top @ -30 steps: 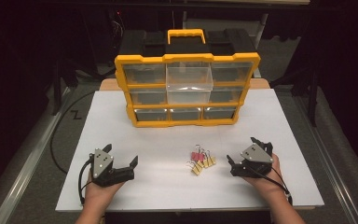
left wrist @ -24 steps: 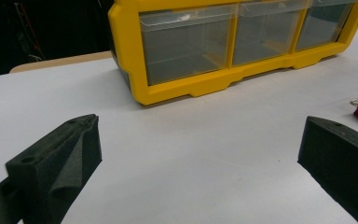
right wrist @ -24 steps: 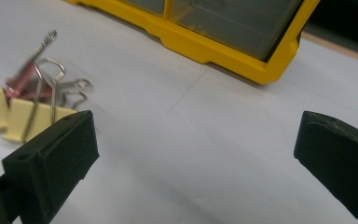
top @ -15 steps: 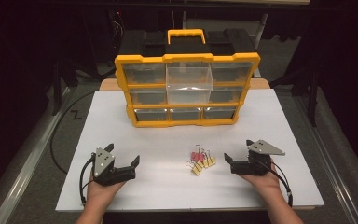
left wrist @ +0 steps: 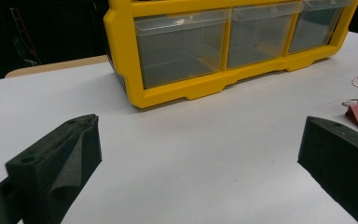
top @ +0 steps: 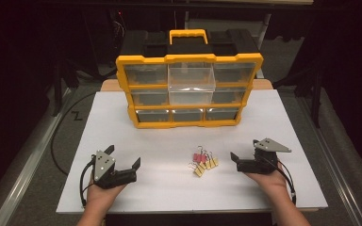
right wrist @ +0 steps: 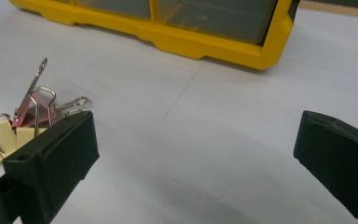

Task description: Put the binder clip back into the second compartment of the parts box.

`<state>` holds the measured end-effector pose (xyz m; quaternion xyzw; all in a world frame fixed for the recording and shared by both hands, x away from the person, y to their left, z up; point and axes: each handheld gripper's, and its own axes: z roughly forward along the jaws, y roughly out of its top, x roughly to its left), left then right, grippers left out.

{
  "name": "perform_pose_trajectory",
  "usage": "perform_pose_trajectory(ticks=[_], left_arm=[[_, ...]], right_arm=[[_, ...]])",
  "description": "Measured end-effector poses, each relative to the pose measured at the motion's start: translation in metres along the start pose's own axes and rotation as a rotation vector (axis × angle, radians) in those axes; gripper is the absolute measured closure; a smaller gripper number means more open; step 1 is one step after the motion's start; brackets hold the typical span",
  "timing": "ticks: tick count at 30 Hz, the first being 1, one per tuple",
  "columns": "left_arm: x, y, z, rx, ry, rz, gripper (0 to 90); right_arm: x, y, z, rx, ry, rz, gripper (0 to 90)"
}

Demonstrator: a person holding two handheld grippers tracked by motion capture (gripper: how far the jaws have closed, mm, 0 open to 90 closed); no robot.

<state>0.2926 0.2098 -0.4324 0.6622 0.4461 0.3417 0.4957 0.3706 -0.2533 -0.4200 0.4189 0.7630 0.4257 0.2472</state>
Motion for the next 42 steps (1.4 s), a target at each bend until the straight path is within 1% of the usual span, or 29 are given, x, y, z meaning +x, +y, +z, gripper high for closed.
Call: perform_pose_trajectory(ticks=[2,5,7,10,12,16,19,24,26,29,32,35,38,39,42], left_arm=[[0.000,0.000,0.000,-0.001,-0.001,-0.001,0.3],[0.001,0.000,0.000,0.008,-0.005,-0.028,0.3],[0.001,0.000,0.001,0.009,-0.014,-0.045,0.3],[0.000,0.001,0.001,0.009,-0.018,-0.042,0.3],[0.000,0.002,0.001,0.019,-0.018,-0.039,0.3],[0.000,0.003,0.001,0.015,-0.019,-0.031,0.3],[-0.001,0.004,-0.001,0.011,-0.018,-0.023,0.3],[-0.001,0.004,-0.002,0.006,-0.014,-0.024,0.3],[-0.001,0.004,-0.002,0.007,-0.016,-0.023,0.3],[-0.001,0.003,-0.001,0.011,-0.021,-0.024,0.3],[-0.002,0.003,-0.001,0.006,-0.025,-0.024,0.3],[-0.001,0.003,-0.001,0.008,-0.025,-0.025,0.3],[-0.001,0.003,0.000,0.010,-0.022,-0.021,0.3],[-0.001,0.003,0.000,0.009,-0.020,-0.020,0.3],[-0.001,0.003,0.000,0.011,-0.022,-0.018,0.3]], right_arm=[[-0.001,0.000,0.002,0.022,0.003,0.001,0.8],[-0.002,-0.001,0.003,0.048,0.013,0.005,0.8],[-0.002,-0.001,0.003,0.053,0.014,-0.004,0.8],[-0.001,-0.002,0.003,0.066,0.015,-0.008,0.8],[-0.001,-0.002,0.003,0.076,0.020,-0.015,0.8],[0.000,-0.002,0.003,0.087,0.028,-0.025,0.8],[0.001,-0.004,0.004,0.101,0.040,-0.034,0.8],[0.003,-0.006,0.006,0.126,0.069,-0.046,0.9],[0.003,-0.006,0.006,0.127,0.080,-0.055,0.8],[0.004,-0.005,0.006,0.122,0.094,-0.046,0.8],[0.004,-0.004,0.006,0.112,0.109,-0.050,0.8],[0.007,-0.001,0.007,0.111,0.120,-0.048,0.8],[0.011,0.004,0.009,0.111,0.140,-0.050,0.8],[0.012,0.006,0.010,0.107,0.146,-0.061,0.9],[0.016,0.010,0.014,0.109,0.163,-0.073,1.0]])
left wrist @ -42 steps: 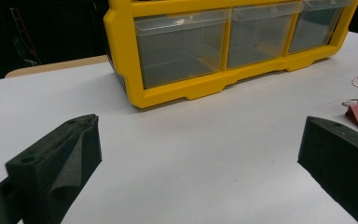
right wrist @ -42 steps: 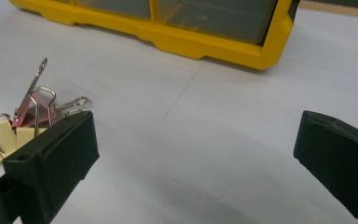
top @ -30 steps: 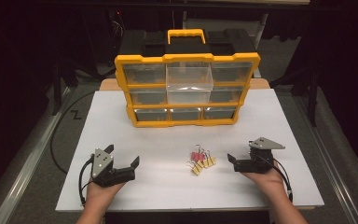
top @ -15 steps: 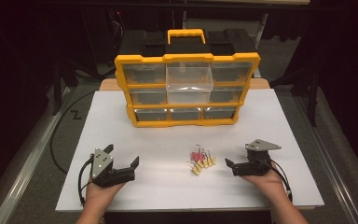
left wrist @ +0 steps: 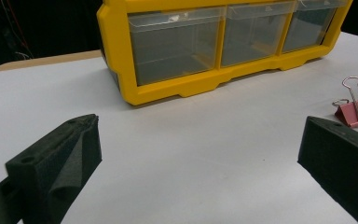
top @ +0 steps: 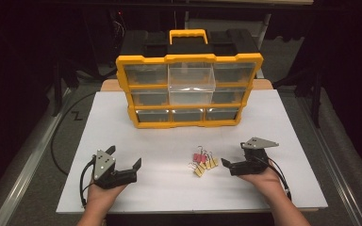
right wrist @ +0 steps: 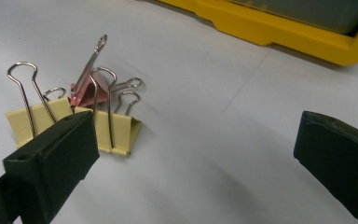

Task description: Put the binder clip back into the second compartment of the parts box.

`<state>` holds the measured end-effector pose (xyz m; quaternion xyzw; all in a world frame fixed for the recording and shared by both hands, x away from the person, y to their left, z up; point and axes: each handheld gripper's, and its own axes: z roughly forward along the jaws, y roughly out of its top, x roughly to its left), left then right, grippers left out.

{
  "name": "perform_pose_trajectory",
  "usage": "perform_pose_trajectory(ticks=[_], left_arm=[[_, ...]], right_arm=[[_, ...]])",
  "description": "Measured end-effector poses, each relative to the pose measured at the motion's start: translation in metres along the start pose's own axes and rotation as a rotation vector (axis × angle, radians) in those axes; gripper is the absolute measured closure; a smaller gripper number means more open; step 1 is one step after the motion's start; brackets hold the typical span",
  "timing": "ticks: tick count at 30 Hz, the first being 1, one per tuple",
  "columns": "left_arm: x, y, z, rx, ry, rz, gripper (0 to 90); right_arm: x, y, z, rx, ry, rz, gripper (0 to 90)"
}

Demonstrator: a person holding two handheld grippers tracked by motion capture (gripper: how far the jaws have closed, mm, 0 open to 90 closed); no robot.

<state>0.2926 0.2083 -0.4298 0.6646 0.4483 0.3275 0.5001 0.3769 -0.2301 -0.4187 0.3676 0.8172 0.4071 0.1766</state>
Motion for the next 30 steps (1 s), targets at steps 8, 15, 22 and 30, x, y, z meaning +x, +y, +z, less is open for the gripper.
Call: perform_pose_trajectory(ticks=[8,15,22,30], left_arm=[[0.001,0.001,-0.003,-0.014,0.006,-0.004,0.3],[0.001,0.000,-0.003,-0.015,0.003,-0.004,0.3],[0.001,0.000,-0.001,-0.017,0.003,-0.006,0.3],[0.000,0.001,-0.002,-0.013,-0.006,-0.003,0.3]], right_arm=[[0.012,0.024,0.011,0.021,0.042,-0.040,2.9],[0.018,0.038,0.025,0.018,0.092,-0.053,7.6],[0.020,0.036,0.032,0.011,0.130,-0.056,20.0],[0.023,0.026,0.035,0.015,0.178,-0.057,32.2]])
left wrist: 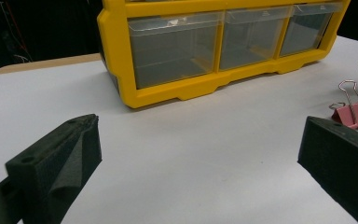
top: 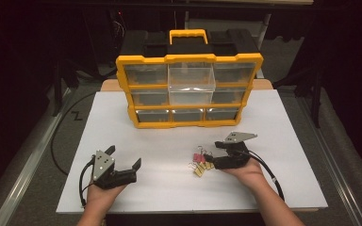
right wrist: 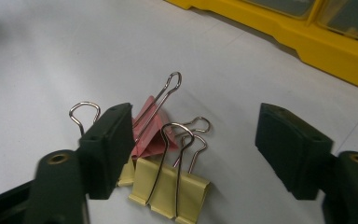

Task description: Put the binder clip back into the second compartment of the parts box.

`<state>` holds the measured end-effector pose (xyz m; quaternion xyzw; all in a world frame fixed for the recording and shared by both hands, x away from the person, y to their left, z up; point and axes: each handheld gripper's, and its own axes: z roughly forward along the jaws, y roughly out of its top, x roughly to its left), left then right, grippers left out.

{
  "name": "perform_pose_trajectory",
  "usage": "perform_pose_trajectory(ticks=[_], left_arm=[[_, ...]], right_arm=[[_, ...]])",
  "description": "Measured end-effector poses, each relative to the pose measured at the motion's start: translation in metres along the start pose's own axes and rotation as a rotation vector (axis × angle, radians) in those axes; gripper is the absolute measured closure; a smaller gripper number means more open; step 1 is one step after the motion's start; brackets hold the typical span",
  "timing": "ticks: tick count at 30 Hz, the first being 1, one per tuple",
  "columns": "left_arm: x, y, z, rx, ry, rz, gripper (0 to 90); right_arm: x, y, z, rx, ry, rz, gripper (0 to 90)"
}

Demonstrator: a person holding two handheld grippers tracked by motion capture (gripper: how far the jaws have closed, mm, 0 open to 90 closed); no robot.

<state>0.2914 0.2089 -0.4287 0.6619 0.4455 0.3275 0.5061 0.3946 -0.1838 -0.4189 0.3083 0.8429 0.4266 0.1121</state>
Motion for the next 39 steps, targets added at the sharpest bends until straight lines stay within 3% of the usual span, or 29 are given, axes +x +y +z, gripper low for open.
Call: perform_pose_trajectory(ticks=[6,13,23,39], left_arm=[[0.0000,0.0001,0.0005,-0.002,-0.001,-0.001,0.3],[-0.0002,0.0002,0.0004,0.002,-0.003,0.003,0.3],[-0.0004,0.0000,0.0009,0.005,-0.003,0.003,0.3],[0.0007,0.0008,-0.0007,-0.007,-0.004,-0.003,0.3]], right_arm=[[-0.0035,-0.0064,-0.0019,-0.015,0.024,0.035,44.8],[-0.0026,-0.0079,-0.0022,-0.021,0.047,0.023,62.6],[-0.0034,-0.0082,0.0028,-0.011,0.084,0.012,74.3],[-0.0019,-0.0077,-0.0013,0.002,0.106,0.007,80.0]])
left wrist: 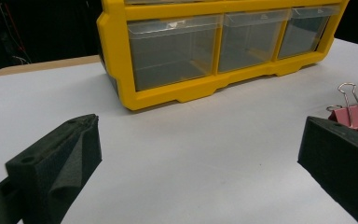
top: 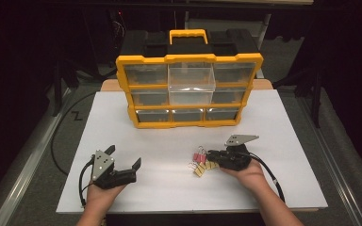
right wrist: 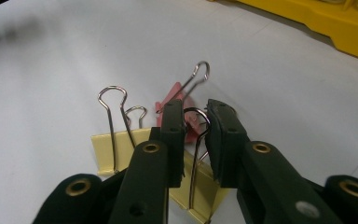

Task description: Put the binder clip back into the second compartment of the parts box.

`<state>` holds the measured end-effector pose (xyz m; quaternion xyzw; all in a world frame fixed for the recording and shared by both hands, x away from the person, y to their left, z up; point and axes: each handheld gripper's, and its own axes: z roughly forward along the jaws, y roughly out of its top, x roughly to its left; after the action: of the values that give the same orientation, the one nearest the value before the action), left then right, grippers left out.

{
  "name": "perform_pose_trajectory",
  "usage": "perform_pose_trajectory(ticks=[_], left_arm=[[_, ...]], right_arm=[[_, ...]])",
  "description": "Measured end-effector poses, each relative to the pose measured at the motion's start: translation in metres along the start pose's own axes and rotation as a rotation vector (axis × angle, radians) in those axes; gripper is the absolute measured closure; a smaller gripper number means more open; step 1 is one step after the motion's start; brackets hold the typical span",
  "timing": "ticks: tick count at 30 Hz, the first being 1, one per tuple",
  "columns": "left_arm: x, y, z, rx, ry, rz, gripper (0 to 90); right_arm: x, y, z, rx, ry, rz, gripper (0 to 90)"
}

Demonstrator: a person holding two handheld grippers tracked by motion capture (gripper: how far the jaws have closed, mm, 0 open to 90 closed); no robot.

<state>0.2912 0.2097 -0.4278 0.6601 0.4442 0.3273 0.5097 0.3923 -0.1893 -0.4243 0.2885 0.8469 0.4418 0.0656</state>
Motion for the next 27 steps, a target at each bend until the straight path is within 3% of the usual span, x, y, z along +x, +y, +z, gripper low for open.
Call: perform_pose_trajectory(ticks=[10,27], left_arm=[[0.000,0.000,0.000,0.000,-0.001,0.000,0.3],[0.001,0.000,-0.001,-0.004,-0.004,-0.002,0.3]], right_arm=[[0.003,0.003,-0.006,-0.017,0.064,-0.003,90.0],[0.001,0.004,-0.016,0.013,0.007,-0.047,90.0]])
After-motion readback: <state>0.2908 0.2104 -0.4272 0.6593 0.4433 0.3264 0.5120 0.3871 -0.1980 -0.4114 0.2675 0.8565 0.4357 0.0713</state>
